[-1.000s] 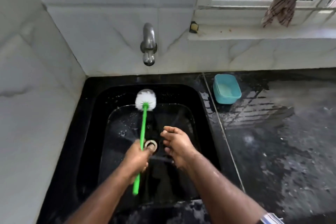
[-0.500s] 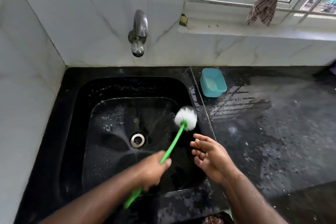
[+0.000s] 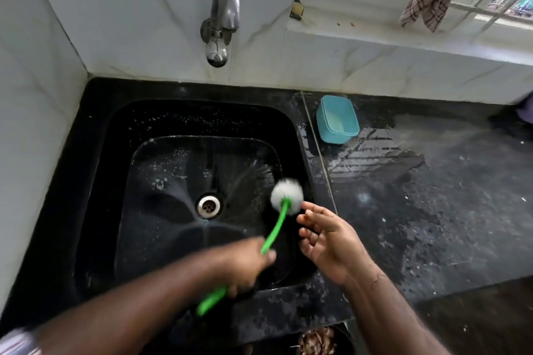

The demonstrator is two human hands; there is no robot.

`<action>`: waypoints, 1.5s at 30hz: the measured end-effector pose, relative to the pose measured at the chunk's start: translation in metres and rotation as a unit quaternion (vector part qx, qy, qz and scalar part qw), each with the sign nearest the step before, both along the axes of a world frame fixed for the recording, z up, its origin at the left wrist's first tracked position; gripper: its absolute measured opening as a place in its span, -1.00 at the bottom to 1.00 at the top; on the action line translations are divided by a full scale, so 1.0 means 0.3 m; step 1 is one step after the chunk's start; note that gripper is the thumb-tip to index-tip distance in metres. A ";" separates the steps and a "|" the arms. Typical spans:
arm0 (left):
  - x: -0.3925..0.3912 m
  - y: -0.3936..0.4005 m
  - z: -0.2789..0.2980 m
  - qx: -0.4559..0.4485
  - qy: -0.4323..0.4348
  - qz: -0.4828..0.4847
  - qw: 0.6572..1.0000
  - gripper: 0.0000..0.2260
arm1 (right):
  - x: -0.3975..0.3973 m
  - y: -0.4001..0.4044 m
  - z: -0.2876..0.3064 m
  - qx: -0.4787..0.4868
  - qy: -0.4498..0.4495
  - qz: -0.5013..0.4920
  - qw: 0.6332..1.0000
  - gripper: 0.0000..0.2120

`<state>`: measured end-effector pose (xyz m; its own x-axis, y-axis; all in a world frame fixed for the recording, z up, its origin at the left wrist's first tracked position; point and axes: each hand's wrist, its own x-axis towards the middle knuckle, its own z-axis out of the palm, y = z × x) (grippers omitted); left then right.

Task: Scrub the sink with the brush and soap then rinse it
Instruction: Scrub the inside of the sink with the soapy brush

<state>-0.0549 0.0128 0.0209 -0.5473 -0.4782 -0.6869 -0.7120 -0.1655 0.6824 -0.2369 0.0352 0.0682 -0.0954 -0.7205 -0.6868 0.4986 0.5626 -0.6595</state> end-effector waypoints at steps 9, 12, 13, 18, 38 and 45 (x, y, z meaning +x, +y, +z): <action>-0.134 -0.302 -0.069 -0.046 0.011 0.200 0.979 -0.72 | -0.017 -0.032 0.013 0.004 0.000 -0.020 1.000 -0.76; -0.149 -0.372 -0.064 -0.014 0.019 0.208 0.978 -0.68 | -0.028 -0.015 0.014 -0.004 -0.002 -0.017 1.000 -0.77; -0.142 -0.327 -0.057 -0.016 0.006 0.158 0.987 -0.69 | -0.033 -0.007 0.013 -0.004 -0.003 -0.015 1.000 -0.77; 0.017 0.033 0.004 0.082 -0.031 -0.099 0.991 -0.78 | -0.037 -0.002 0.009 0.010 -0.008 -0.014 1.000 -0.76; 0.197 0.089 0.163 0.088 0.007 -0.117 0.989 -0.79 | -0.128 0.009 0.015 0.007 -0.005 -0.048 0.999 -0.78; -0.083 -0.260 -0.038 -0.073 -0.006 0.104 0.992 -0.74 | -0.139 0.007 0.046 -0.006 0.009 -0.051 0.999 -0.79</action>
